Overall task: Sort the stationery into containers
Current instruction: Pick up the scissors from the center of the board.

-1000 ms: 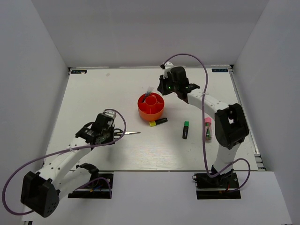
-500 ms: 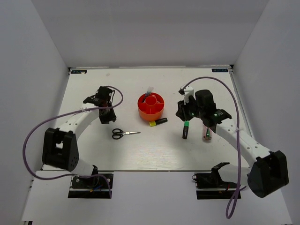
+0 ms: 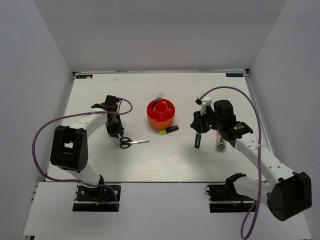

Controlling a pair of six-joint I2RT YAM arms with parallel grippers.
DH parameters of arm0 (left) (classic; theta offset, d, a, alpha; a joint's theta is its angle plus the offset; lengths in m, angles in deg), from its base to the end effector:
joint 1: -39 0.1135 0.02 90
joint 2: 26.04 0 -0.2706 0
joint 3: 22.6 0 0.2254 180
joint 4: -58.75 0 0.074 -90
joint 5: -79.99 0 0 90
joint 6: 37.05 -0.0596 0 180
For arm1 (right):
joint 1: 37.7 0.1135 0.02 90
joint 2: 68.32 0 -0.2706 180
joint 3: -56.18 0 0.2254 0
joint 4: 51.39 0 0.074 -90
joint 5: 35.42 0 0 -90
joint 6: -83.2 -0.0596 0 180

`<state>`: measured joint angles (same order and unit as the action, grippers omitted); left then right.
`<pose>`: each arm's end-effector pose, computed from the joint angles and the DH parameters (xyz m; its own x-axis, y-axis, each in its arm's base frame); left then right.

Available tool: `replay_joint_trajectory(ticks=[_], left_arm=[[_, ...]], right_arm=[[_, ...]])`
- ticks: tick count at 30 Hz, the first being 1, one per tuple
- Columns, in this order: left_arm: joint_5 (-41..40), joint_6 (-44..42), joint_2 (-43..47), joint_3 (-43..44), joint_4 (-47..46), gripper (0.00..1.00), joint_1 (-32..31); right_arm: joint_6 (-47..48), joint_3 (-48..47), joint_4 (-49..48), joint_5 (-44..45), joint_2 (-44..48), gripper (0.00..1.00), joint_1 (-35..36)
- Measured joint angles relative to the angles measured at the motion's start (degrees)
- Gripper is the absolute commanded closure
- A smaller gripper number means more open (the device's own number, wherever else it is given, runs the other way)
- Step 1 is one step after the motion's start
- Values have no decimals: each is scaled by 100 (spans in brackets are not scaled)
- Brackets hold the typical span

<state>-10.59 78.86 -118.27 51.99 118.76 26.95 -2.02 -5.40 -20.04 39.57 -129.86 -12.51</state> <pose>0.2680 -0.0566 0.1851 -0.9496 -0.2441 -0.1967 -0.2316 0.9691 -0.0846 0.2005 0.1114 0.2832 -0.4177 -0.2854 -0.8626 -0.6484 0.7587 0.0629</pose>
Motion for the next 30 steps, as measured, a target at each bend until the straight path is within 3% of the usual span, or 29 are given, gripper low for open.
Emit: replay_joint_trajectory(ticks=[23, 30], left_arm=[[153, -236, -444, -232, -133, 65, 33], [96, -243, -509, -195, -116, 89, 33]], right_arm=[[-164, 22, 24, -173, 2, 59, -275], [-184, 24, 26, -240, 20, 59, -369]])
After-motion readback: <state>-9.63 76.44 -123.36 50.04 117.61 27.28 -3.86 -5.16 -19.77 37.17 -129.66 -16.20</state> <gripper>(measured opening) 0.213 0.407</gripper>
